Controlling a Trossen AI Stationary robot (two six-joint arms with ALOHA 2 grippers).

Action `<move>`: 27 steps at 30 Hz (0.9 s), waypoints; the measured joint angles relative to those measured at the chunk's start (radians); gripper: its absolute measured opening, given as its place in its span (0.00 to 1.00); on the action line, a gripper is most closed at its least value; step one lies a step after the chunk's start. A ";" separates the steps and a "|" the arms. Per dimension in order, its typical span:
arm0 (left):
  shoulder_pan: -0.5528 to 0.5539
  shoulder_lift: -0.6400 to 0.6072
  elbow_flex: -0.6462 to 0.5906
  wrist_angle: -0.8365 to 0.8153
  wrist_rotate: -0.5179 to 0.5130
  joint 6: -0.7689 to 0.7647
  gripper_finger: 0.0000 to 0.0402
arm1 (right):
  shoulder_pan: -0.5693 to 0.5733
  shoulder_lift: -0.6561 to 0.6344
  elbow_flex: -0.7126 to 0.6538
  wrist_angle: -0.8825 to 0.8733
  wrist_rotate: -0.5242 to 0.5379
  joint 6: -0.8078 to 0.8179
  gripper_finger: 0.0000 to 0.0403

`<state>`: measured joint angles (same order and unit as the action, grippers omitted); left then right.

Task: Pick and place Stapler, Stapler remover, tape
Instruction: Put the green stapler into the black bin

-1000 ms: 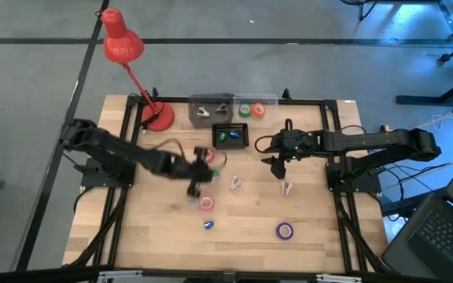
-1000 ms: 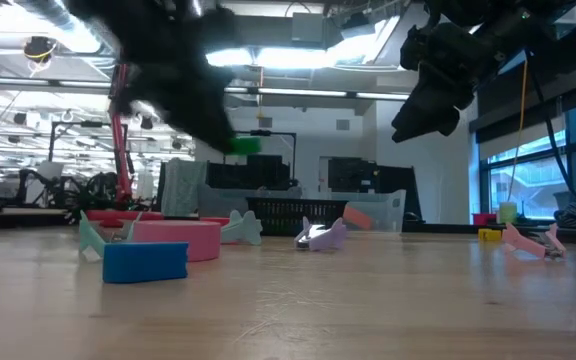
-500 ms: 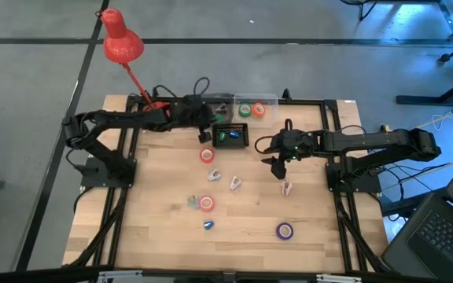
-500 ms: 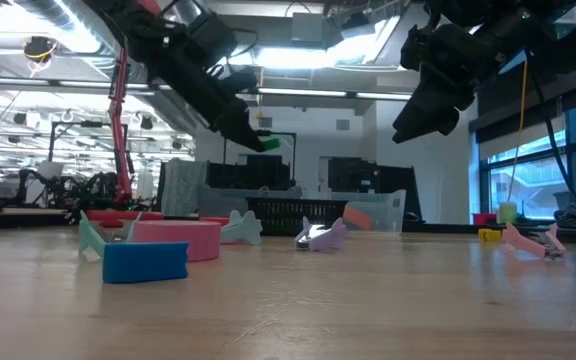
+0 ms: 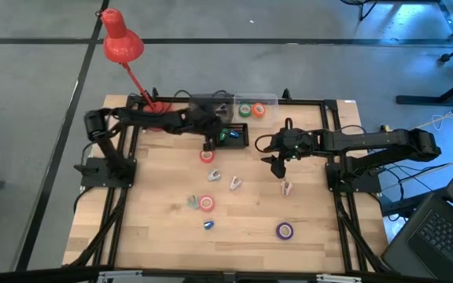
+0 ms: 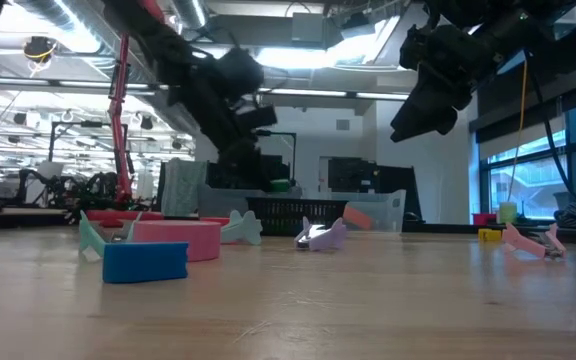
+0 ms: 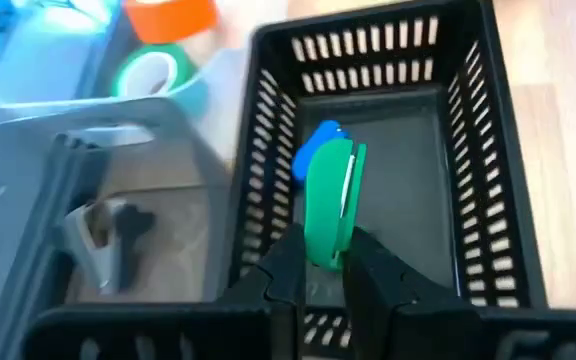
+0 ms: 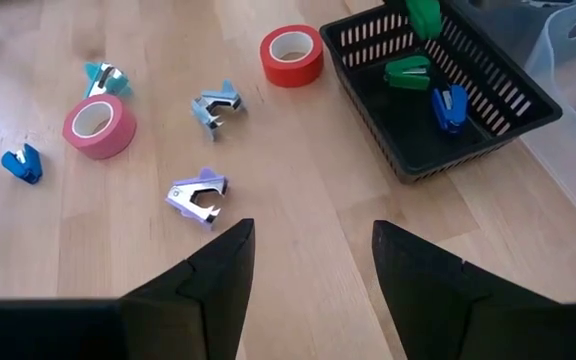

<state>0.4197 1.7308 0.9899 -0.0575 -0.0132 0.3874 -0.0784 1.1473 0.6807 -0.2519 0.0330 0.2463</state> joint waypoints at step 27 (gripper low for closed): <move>-0.007 0.297 0.418 -0.442 0.025 0.209 0.09 | 0.000 0.000 0.000 -0.028 0.000 -0.019 0.51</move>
<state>0.4131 2.0281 1.4078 -0.4995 0.0120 0.5964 -0.0784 1.1473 0.6804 -0.2802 0.0330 0.2272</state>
